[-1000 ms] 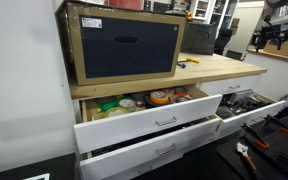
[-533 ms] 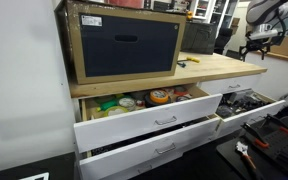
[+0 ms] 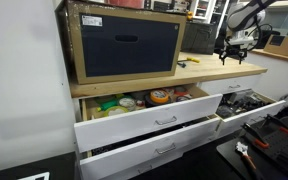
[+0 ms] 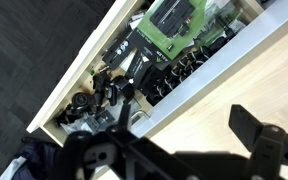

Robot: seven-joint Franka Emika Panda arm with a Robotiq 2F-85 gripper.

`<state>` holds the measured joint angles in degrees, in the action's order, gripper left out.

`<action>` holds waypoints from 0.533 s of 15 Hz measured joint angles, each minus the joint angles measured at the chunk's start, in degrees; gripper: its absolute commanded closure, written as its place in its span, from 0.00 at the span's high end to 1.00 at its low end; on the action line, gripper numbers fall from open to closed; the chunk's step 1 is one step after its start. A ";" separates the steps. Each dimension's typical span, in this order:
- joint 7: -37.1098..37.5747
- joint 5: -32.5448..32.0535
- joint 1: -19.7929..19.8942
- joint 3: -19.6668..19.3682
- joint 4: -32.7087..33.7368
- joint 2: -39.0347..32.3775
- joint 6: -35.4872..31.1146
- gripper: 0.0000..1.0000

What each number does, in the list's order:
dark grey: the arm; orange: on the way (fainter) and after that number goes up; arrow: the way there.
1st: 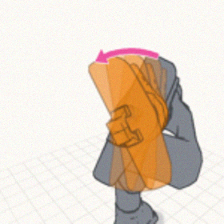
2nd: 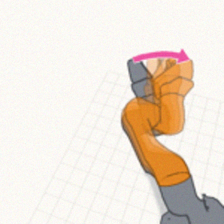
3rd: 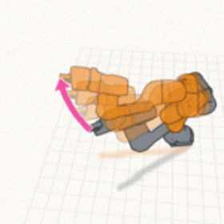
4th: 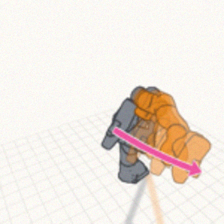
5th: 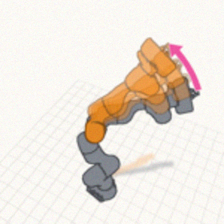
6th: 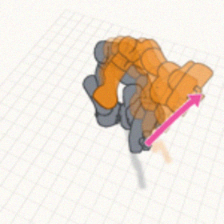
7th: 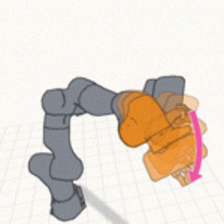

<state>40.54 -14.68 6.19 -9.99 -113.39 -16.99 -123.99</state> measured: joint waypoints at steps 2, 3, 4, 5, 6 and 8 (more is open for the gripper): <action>-1.07 0.02 0.05 -0.36 -0.26 0.16 0.00 1.00; -1.32 0.02 0.10 -0.60 -0.51 0.32 0.04 1.00; -1.71 0.01 0.11 -0.89 -0.84 0.54 0.08 1.00; -2.11 -0.04 0.11 -1.24 -1.28 0.83 0.11 1.00; -2.37 -0.08 0.12 -1.62 -1.72 1.11 0.44 1.00; -2.64 -0.13 0.12 -2.10 -2.10 1.64 2.29 1.00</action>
<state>37.90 -14.81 6.31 -12.08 -115.49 -15.35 -121.70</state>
